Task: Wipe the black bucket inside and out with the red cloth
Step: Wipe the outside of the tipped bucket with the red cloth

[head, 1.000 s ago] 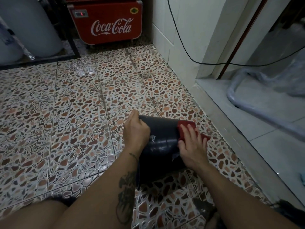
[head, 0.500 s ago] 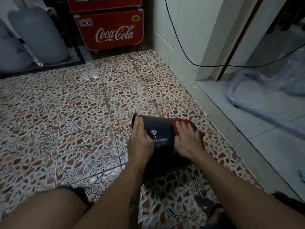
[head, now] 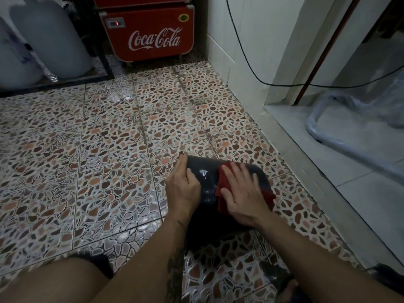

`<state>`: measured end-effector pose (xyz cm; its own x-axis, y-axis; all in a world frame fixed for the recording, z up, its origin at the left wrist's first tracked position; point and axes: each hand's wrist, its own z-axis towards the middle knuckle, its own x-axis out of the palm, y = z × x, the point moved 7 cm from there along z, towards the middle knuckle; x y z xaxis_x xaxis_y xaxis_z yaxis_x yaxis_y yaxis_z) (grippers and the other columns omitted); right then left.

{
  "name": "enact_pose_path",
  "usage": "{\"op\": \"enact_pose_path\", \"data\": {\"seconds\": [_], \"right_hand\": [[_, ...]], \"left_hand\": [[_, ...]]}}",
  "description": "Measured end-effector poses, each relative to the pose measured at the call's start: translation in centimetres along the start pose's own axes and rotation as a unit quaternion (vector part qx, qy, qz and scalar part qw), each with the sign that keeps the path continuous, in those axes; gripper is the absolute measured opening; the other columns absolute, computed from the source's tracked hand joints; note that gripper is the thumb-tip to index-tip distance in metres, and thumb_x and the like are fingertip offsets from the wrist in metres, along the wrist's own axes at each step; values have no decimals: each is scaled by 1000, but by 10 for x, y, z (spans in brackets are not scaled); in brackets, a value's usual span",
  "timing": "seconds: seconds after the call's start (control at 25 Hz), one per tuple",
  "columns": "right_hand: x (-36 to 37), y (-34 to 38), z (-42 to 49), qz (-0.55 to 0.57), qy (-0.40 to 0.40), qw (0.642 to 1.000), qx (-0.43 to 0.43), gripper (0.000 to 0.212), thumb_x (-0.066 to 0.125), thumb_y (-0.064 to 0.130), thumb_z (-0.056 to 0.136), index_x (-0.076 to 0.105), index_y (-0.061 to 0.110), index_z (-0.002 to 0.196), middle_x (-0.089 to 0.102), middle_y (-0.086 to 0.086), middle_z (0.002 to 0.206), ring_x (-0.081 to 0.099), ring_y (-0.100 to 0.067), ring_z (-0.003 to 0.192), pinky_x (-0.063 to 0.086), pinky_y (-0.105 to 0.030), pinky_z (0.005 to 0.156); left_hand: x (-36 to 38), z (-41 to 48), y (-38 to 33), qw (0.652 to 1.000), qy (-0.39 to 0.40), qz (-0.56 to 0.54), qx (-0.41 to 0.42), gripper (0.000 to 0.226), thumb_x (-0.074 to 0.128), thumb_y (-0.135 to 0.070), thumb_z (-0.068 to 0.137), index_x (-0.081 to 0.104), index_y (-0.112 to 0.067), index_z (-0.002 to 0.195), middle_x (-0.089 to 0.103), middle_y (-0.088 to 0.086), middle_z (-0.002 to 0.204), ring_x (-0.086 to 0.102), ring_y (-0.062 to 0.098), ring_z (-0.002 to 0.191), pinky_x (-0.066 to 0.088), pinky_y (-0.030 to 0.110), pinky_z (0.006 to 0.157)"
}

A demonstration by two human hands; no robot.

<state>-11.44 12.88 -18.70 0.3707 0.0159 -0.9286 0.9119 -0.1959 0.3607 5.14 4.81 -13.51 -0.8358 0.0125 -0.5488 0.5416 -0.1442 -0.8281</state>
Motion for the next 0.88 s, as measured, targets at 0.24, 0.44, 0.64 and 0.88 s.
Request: {"op": "enact_pose_path", "data": {"seconds": [0.24, 0.44, 0.64, 0.88], "right_hand": [[-5, 36, 44, 16, -3, 997, -79, 63, 21, 53, 96, 19, 40, 157, 27, 6, 165, 20, -18, 151, 12, -58, 119], [-6, -16, 91, 22, 58, 994, 93, 55, 19, 56, 98, 48, 34, 139, 60, -4, 137, 53, -28, 123, 28, -62, 110], [-7, -81, 61, 30, 64, 968, 243, 55, 18, 54, 97, 51, 31, 136, 60, -11, 134, 54, -34, 121, 28, -62, 110], [-7, 9, 58, 130, -11, 990, 56, 46, 40, 32, 100, 47, 42, 145, 48, 10, 153, 36, -16, 143, 8, -56, 120]], "left_hand": [[3, 6, 7, 1000, 11, 11, 13, 48, 45, -7, 94, 52, -11, 141, 52, 5, 146, 47, 19, 135, 33, 32, 113], [14, -3, 1, 998, 26, 54, 25, 51, 44, -10, 94, 47, -11, 145, 47, 4, 149, 42, 15, 138, 24, 21, 114], [23, -7, -6, 994, 51, 77, 51, 53, 44, -11, 94, 45, -17, 147, 45, -2, 151, 41, 12, 138, 23, 18, 110], [21, 1, -3, 999, 43, 8, 9, 48, 46, -10, 93, 56, -15, 139, 59, 4, 139, 55, 20, 125, 38, 32, 110]]}}
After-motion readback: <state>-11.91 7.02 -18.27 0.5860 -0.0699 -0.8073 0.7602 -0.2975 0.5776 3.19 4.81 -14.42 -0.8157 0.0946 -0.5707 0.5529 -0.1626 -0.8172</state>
